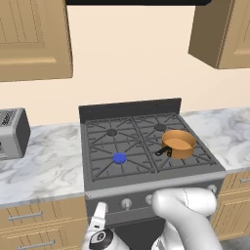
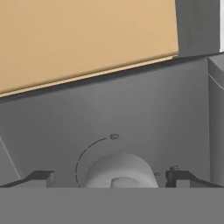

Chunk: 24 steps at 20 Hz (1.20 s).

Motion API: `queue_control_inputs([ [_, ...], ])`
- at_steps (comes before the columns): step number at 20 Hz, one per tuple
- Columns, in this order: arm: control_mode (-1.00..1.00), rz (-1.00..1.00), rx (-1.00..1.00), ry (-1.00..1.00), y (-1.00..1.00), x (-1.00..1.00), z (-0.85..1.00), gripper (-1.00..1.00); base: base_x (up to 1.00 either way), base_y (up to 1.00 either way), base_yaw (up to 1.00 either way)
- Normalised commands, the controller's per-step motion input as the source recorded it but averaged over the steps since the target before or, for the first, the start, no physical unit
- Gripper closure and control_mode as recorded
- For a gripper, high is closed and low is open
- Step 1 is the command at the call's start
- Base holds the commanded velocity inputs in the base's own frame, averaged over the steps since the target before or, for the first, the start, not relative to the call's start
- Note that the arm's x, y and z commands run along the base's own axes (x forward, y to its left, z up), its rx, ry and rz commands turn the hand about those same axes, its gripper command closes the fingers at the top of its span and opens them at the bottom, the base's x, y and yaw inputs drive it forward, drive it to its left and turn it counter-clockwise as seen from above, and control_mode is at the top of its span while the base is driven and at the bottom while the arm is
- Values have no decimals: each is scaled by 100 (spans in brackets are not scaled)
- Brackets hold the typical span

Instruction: Turn off the front left burner of the stove.

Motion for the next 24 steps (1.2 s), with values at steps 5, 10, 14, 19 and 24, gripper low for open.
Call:
queue_control_inputs([
  [5,-100,6,-1,-4,3,3,-20,-100,0,0,0],
  [10,-100,0,0,-8,0,-8,-8,-100,0,0,0],
  [14,-100,0,0,-9,0,-13,-9,-100,0,0,0],
  [19,-100,0,0,-8,0,0,-1,-100,0,0,0],
  [24,-100,0,0,-3,0,-9,0,-100,0,0,0],
])
